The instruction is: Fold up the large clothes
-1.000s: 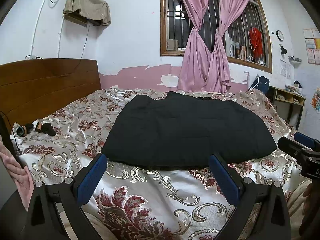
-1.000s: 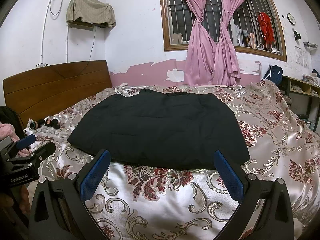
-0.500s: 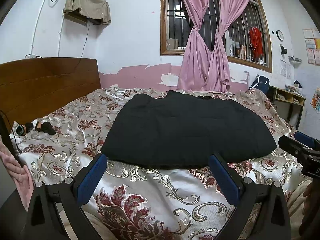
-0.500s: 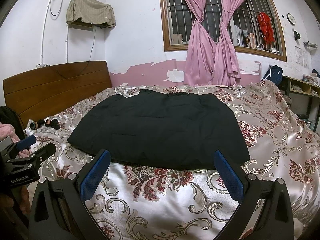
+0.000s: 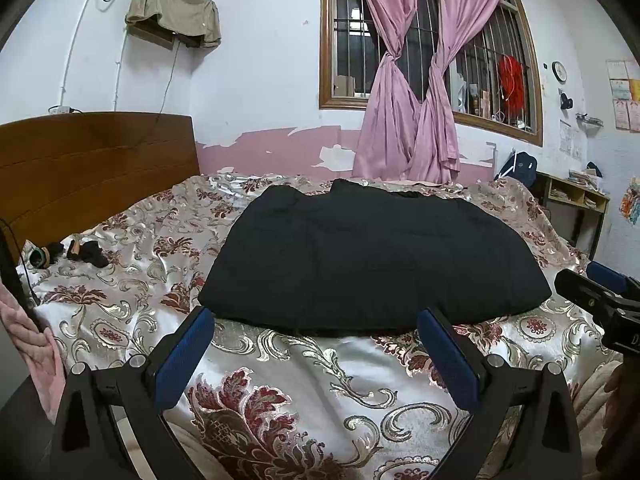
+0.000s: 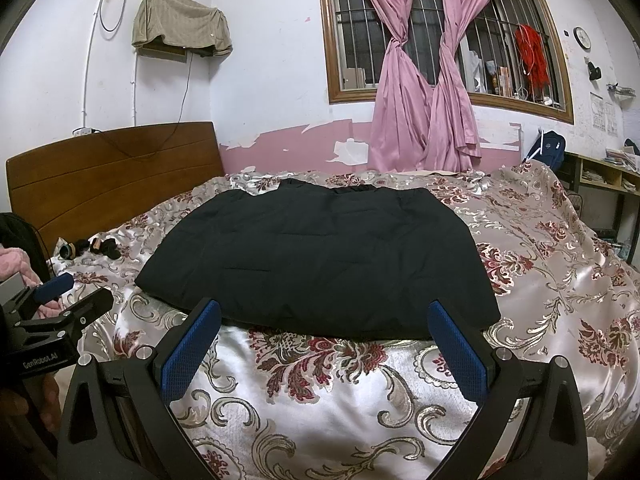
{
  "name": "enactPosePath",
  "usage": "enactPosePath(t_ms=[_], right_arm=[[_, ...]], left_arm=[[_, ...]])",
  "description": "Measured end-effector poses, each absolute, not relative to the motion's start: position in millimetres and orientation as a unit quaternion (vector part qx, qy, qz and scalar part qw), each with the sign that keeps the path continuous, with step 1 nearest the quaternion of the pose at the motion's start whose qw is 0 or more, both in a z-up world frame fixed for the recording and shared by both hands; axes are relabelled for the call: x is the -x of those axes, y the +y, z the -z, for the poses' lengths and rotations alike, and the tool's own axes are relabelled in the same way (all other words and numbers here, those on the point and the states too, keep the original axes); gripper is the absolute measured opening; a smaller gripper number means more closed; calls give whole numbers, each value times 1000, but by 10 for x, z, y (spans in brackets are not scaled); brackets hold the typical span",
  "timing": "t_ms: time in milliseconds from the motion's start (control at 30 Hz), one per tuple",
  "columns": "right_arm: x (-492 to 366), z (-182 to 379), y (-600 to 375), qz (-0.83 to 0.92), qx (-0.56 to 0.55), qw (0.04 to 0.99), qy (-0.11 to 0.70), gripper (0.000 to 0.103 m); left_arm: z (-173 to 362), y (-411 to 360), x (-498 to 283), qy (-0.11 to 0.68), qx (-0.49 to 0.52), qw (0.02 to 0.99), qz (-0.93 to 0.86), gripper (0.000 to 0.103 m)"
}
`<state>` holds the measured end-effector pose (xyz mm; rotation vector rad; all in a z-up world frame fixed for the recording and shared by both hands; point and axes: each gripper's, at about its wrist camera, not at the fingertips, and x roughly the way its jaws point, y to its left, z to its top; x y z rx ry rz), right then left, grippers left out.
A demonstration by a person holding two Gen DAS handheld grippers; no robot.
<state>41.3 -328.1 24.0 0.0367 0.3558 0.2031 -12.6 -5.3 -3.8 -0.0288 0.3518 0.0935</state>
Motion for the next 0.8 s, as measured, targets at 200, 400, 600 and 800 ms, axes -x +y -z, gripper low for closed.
enactPosePath(t_ms=[200, 400, 600, 800], right_arm=[[-412, -237, -3279, -101, -17, 979, 177, 102], [-411, -237, -3270, -101, -18, 979, 177, 101], [-411, -237, -3277, -101, -18, 979, 176, 101], [-404, -238, -3266, -102, -16, 979, 177, 101]], left_arm=[[73, -61, 122, 180, 19, 983, -43, 103], [94, -63, 118, 177, 10, 982, -73, 103], [93, -5, 116, 183, 18, 980, -82, 103], [91, 41, 92, 186, 18, 979, -85, 103]])
